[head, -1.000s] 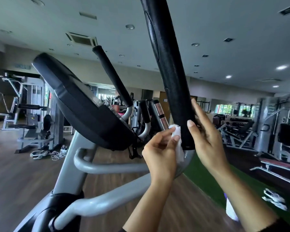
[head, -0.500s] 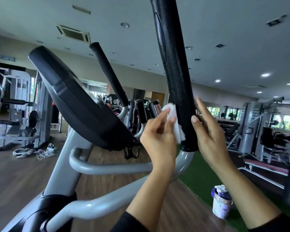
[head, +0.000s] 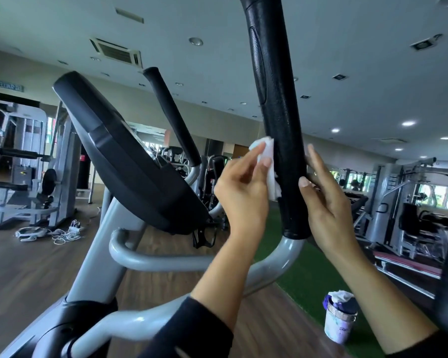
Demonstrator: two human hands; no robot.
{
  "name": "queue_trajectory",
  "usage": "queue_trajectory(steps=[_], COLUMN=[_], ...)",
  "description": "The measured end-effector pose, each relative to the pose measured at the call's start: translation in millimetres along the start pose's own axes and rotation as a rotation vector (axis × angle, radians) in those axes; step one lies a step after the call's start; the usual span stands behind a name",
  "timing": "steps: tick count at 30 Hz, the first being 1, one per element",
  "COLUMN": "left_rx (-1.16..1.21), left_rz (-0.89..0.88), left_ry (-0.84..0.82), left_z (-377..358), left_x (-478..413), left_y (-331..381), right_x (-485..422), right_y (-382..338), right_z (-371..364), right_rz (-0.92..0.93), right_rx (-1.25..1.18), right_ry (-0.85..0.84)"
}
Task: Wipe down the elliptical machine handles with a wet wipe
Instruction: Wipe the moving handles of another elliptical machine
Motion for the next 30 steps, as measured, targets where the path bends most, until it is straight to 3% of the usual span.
queue_trajectory(steps=[8,15,20,27,30], left_rx=[-0.022,-0.156,-0.087,-0.260,-0.213], left_rz=[-0.043,0.155,0.211,0.207,0.211], left_ry=[-0.162,-0.231,-0.142,-0.242,-0.153], left_z=[9,33,27,35,30], left_x=[10,45,38,51,46], left_y=[-19,-52,-42,-49,-39], right_x=[5,20,24,28,28], right_y=[2,6,8,10,10], right_z=[0,6,7,7,7], right_rz=[0.083,0.123,0.119,0.110,0.116], right_rx=[0.095,0.169,0.156,0.149,0.158], right_ry=[-0.017,-0.019,-0.007,0.012,0.008])
Point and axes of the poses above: each hand's wrist, its own x-axis away from the middle knuckle, its own z-axis out of the back of the hand, y = z × x, the point moved 3 cm from there along -x, towards the middle knuckle, and after that the axes turned 14 degrees about y, right-handed, at the moved point
